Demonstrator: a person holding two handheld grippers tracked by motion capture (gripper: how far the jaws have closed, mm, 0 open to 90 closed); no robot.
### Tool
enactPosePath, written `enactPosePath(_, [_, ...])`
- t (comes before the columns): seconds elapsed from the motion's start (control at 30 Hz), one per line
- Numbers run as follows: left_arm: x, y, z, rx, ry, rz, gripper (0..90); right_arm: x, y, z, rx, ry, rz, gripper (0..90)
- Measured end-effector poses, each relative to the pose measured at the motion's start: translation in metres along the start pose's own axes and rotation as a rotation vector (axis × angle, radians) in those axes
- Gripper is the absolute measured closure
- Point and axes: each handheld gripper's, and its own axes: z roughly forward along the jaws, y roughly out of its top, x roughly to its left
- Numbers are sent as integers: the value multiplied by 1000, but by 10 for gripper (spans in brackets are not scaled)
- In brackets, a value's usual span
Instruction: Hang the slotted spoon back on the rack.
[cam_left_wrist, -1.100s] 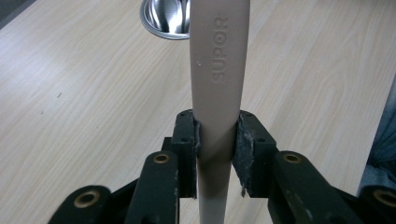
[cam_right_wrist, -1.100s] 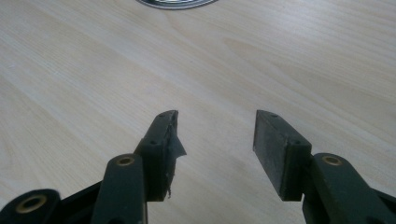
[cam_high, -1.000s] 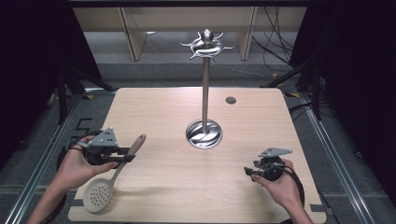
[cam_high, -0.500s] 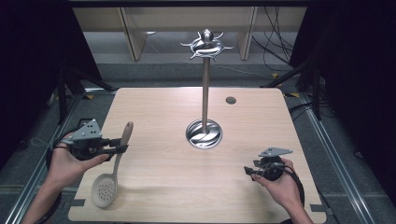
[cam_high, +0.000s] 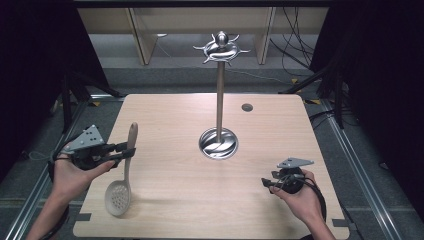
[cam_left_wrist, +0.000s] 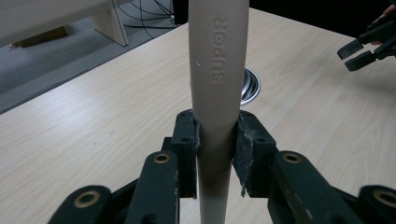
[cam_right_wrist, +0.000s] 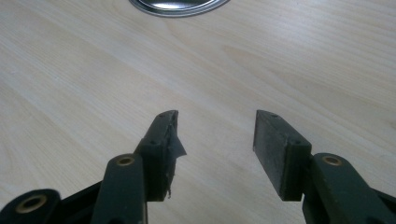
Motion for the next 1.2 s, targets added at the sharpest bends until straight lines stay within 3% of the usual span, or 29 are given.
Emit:
enactPosePath(0.33, [-2, 3, -2, -40, 20, 1, 705, -1, 0, -1, -4, -3, 0, 501])
enactPosePath(0.37, [0, 4, -2, -47, 19, 33, 705, 0, 0, -1, -4, -4, -1, 500])
enactPosePath(0.53, [-2, 9, -4, -69, 27, 42, 705, -1, 0, 0, -3, -2, 3, 498])
enactPosePath(1.03, [-8, 20, -4, -98, 31, 57, 706, 0, 0, -1, 3, -4, 13, 496])
enactPosePath(1.2, [-10, 23, -3, -99, 34, 62, 706, -2, 0, -1, -4, -10, -4, 496])
